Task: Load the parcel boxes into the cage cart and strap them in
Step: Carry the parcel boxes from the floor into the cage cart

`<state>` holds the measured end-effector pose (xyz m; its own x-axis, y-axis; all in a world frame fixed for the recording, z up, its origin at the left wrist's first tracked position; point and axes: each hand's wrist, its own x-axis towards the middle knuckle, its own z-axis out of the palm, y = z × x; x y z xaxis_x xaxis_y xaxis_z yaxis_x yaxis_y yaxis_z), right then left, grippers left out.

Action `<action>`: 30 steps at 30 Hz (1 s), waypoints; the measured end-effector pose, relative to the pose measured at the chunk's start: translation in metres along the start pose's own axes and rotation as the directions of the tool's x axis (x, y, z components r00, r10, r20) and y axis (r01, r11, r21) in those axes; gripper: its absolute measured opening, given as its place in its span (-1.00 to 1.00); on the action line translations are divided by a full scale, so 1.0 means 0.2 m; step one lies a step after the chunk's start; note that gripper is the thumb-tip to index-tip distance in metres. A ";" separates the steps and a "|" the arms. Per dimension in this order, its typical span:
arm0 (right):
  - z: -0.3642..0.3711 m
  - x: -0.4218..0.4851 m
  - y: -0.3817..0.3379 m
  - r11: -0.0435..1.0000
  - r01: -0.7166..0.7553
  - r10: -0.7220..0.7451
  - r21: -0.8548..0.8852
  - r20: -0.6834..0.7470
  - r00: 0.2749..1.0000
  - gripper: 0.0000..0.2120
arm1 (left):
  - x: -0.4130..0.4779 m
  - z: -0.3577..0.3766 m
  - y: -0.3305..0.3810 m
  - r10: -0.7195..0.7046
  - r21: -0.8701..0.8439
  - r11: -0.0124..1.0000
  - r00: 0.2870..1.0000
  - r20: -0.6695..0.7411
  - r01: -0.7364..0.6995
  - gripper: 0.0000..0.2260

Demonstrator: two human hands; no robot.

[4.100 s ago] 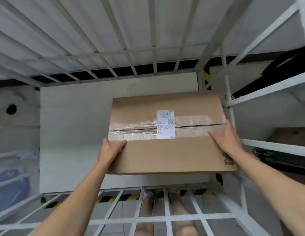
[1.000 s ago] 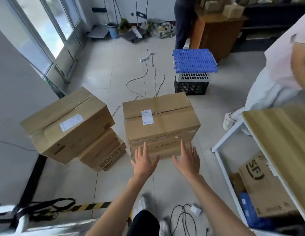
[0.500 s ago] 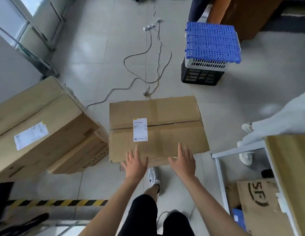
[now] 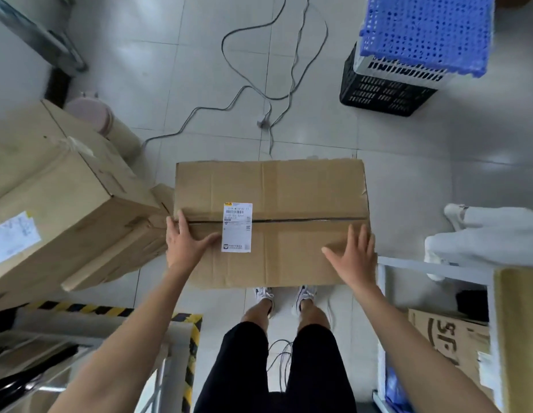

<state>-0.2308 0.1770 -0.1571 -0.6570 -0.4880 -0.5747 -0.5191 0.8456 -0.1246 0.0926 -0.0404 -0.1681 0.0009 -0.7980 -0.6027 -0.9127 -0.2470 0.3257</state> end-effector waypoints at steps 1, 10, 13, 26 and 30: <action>-0.01 0.03 0.01 0.996 -0.027 0.028 0.083 -0.008 1.000 0.00 | 0.01 -0.02 -0.01 -0.033 -0.062 0.998 0.999 0.015 0.034 0.13; -0.16 0.17 0.06 0.856 -0.292 0.258 0.427 0.136 0.956 0.17 | -0.05 0.00 0.10 -0.233 -0.278 0.936 0.972 -0.033 0.215 0.13; -0.30 0.21 0.08 0.884 -0.269 0.248 0.383 0.105 0.963 0.06 | -0.13 -0.04 0.21 -0.229 -0.268 0.943 0.969 -0.094 0.197 -0.02; -1.21 -0.04 -0.08 0.878 0.345 -0.308 0.331 -0.159 0.938 -0.02 | -1.10 -0.62 0.42 -0.332 -0.445 0.891 0.793 -0.511 0.087 -0.31; -1.22 -0.22 -0.20 0.849 0.459 -0.433 0.260 -0.155 0.888 -0.02 | -1.42 -0.68 0.22 -0.380 -0.461 0.882 0.731 -0.567 0.101 -0.31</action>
<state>-0.3146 0.1122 0.0715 -0.4436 -0.8329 -0.3309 -0.6008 0.5504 -0.5798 0.1081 0.1007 0.1157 0.5790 -0.8011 -0.1516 -0.6159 -0.5516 0.5626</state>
